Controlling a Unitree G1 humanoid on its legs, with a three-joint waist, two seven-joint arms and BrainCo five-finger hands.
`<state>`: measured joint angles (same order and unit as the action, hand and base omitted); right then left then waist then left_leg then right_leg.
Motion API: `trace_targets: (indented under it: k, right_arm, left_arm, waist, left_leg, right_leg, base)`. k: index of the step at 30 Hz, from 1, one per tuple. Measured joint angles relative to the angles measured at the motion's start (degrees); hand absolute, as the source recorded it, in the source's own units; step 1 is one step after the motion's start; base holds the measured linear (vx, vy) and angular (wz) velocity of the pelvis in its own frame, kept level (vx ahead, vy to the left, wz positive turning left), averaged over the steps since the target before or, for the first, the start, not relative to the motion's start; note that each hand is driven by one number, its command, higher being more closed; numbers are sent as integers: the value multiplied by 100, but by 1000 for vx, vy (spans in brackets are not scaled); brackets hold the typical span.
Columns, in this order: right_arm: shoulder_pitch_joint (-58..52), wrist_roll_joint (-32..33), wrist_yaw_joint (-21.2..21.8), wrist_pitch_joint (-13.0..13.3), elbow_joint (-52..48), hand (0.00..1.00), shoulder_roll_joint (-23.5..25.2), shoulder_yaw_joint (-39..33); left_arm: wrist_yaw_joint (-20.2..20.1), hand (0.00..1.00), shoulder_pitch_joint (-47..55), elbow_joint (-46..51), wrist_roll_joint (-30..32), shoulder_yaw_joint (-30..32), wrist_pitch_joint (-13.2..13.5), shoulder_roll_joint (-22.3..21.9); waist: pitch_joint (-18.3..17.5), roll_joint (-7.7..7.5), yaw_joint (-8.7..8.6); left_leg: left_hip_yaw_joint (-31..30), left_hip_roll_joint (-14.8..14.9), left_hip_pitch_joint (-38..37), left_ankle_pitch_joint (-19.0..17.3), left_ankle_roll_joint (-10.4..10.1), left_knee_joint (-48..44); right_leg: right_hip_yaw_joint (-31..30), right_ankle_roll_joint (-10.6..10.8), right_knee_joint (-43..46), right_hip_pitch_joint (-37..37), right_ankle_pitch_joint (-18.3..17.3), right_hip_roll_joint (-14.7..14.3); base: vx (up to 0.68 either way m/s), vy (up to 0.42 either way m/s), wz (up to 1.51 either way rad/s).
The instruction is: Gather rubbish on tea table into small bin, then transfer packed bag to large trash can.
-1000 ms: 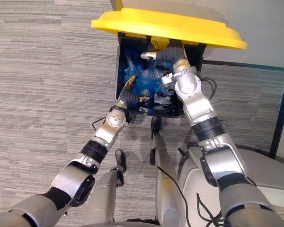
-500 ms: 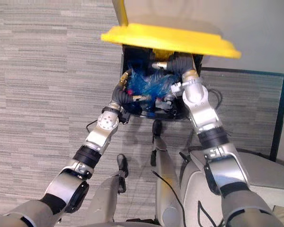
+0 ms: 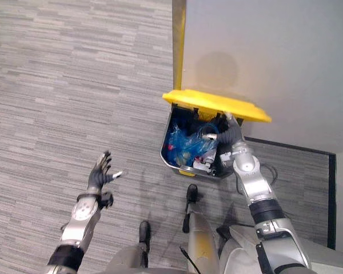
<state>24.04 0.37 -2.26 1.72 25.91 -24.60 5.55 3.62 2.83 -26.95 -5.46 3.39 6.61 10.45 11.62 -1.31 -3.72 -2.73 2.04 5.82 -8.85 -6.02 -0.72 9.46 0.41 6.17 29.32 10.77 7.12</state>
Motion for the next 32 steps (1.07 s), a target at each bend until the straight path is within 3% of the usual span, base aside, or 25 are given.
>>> trace_targets:
  k: [8,11,13,14,15,16,19,20,21,22,23,24,25,26,32]
  right_arm:
    - [-369,-71,128,-12,328,0,117,-274]
    - [-784,-88,128,-2,438,0,391,-293]
    - [-1154,-85,123,9,431,0,541,-394]
    - [-1235,-81,127,10,423,0,630,-400]
    - [-1507,-67,121,12,422,0,839,-529]
    - [-1761,-69,117,8,430,0,993,-604]
    - [-2496,-93,116,-35,430,0,1445,-803]
    - [-2613,-96,117,-39,430,0,1514,-837]
    - [-2777,-126,111,-74,430,0,1652,-1018]
    - [-2834,-148,100,-88,432,0,1677,-1111]
    - [-2928,-213,39,-105,433,0,1709,-1304]
    - [-2976,-223,-42,-95,452,0,1742,-1410]
    - [-2923,-223,-65,-84,527,0,1714,-1460]
    - [-2798,-222,-154,-91,921,0,1678,-1659]
    - [-2903,-219,-264,-105,1271,0,1636,-1905]
  left_arm:
    - [-183,0,236,-1000,292,179,-141,1]
    - [-231,0,280,-1107,367,180,-139,3]
    - [-237,0,268,-1111,391,192,-137,-11]
    - [-240,0,323,-1109,391,256,-132,-43]
    - [-216,0,312,-1176,392,430,-140,-124]
    - [-208,0,313,-1201,392,467,-173,-131]
    - [-196,0,489,-1145,391,460,-301,-166]
    - [-195,0,497,-1115,391,458,-319,-188]
    - [-188,0,497,-1012,391,464,-375,-198]
    - [-175,0,481,-978,391,509,-394,-253]
    - [-151,0,499,-879,392,518,-391,-457]
    - [-146,0,512,-854,392,515,-386,-542]
    - [-136,0,458,-889,392,517,-390,-596]
    - [-128,0,320,-931,391,508,-387,-645]
    - [-71,0,282,-1181,394,603,-380,-533]
  waist:
    - [-14,9,-21]
    - [-13,7,-14]
    - [2,-38,-25]
    - [-3,68,27]
    - [58,140,13]
    - [59,129,-29]
    - [2,28,111]
    - [-15,-2,143]
    - [-33,-78,164]
    - [-38,-100,158]
    - [-115,-57,181]
    - [-240,-126,268]
    - [-236,-92,282]
    - [-261,-66,226]
    - [-337,-15,242]
  left_leg:
    - [-14,106,-413,-353,51,-575]
    - [142,38,-415,-666,180,-1180]
    - [142,-157,-202,-750,290,-1674]
    - [315,19,-98,-702,441,-1712]
    - [572,102,-15,-709,497,-1714]
    - [622,142,-21,-651,488,-1720]
    - [935,350,59,-480,363,-1673]
    - [980,408,142,-460,328,-1709]
    - [998,471,250,-402,211,-1681]
    - [1004,489,253,-346,131,-1599]
    - [1061,606,229,-226,-28,-1330]
    - [1116,633,237,-75,-41,-1100]
    - [1121,707,256,-36,-81,-1000]
    - [1026,793,210,262,-68,-634]
    - [853,767,60,651,-103,-181]
  right_leg:
    - [-73,-54,-64,-623,61,-210]
    - [-245,13,-16,-823,159,-236]
    - [-500,374,96,-683,428,-142]
    - [-619,773,95,-579,622,-234]
    - [-435,149,1864,-77,-500,-178]
    - [-289,1,2880,11,-1090,-77]
    - [-228,75,4204,-386,-1798,258]
    - [-257,145,4174,-486,-1883,324]
    - [-306,427,3864,-617,-2118,269]
    - [-293,475,3643,-678,-2186,207]
    - [-305,514,2718,-999,-2323,-83]
    - [-325,235,1944,-1190,-2442,-244]
    - [-331,49,1729,-1205,-2332,-349]
    - [-263,-48,1245,-1330,-2031,-540]
    - [-134,-68,813,-1509,-1715,-601]
  base:
    - [-2,2,-17]
    - [-76,53,-38]
    - [-185,67,-46]
    - [-268,58,-86]
    - [-289,40,-81]
    - [-179,28,-50]
    - [-93,-87,-53]
    - [-123,-179,-53]
    - [-108,-188,-20]
    - [-115,-228,-25]
    - [-86,-263,-54]
    - [-61,-202,-71]
    - [-137,-208,-62]
    - [-146,-123,-20]
    - [-62,-38,10]
